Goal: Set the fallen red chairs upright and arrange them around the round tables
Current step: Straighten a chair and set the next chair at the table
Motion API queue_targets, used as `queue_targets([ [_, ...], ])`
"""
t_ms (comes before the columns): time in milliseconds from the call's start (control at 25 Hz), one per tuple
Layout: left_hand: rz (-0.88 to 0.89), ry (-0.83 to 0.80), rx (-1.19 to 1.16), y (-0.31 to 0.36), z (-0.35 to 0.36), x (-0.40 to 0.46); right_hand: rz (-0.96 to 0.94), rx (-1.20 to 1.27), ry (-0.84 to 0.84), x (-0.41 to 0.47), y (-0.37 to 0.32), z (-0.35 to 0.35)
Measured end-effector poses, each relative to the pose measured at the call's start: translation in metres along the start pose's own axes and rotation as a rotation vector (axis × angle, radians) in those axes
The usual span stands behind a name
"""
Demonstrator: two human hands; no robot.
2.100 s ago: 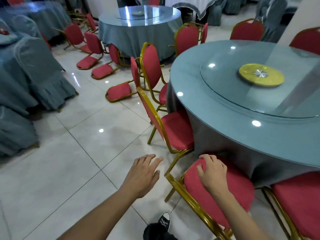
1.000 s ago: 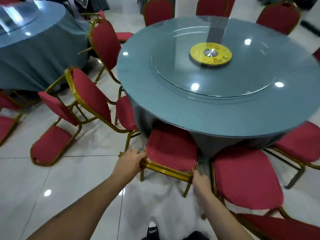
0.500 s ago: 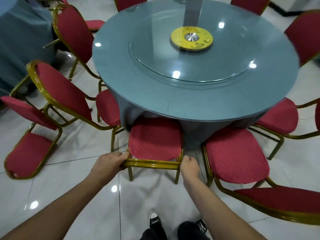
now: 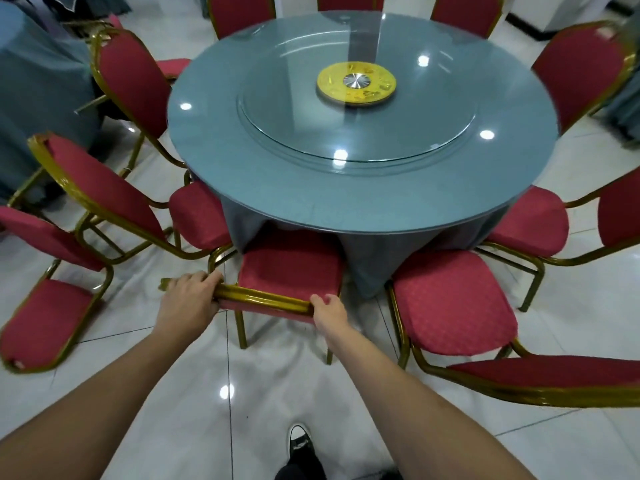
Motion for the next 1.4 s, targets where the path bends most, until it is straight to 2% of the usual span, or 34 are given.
queue_targets([
  [120,0.267,-0.011,0.003,0.082,-0.006,-0.017,-0.159,-0.177,-0.034,-0.021,0.015,-0.063],
  [200,0.408,-0.059,0.011,0.150,-0.006,-0.025,-0.284,-0.286,0.057,-0.036,0.029,-0.126],
  [320,0.515,-0.130,-0.055,0.265,0.000,-0.046,-0.403,-0.406,0.283,-0.067,0.054,-0.236],
  [400,0.607,-0.206,-0.117,0.342,0.012,-0.066,-0.373,-0.573,0.489,-0.095,0.073,-0.316],
  [520,0.720,-0.395,-0.239,0.452,0.035,-0.099,-0.222,-0.874,0.912,-0.132,0.125,-0.438],
  [560,0.715,-0.469,-0.280,0.482,0.042,-0.108,-0.116,-0.864,0.998,-0.141,0.144,-0.471],
  [600,0.686,-0.516,-0.325,0.507,0.048,-0.115,0.011,-0.750,1.020,-0.147,0.161,-0.496],
  [640,0.643,-0.511,-0.379,0.526,0.053,-0.118,0.110,-0.525,0.962,-0.148,0.174,-0.511],
  [720,0.550,-0.389,-0.412,0.548,0.054,-0.116,0.205,0.124,0.722,-0.140,0.177,-0.522],
  [760,0.514,-0.327,-0.361,0.553,0.053,-0.115,0.185,0.426,0.573,-0.134,0.174,-0.523],
  [800,0.498,-0.289,-0.316,0.556,0.053,-0.117,0.154,0.593,0.477,-0.131,0.175,-0.524],
  [1000,0.541,-0.270,-0.256,0.551,0.068,-0.148,0.031,0.608,0.323,-0.128,0.186,-0.522],
  [1280,0.406,-0.259,-0.410,0.525,0.028,-0.076,0.018,0.657,0.185,-0.073,0.109,-0.503],
  [1400,0.365,-0.247,-0.396,0.528,0.017,-0.049,-0.008,0.688,0.145,-0.052,0.082,-0.509],
])
Point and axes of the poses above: each hand's wrist, its own x-axis towards the middle knuckle, its own z-axis out of the palm, y = z × x, the point moved 1 cm from there along x, towards the middle knuckle, and after that the axes turned 10 degrees about -y, right-handed, at the moved point
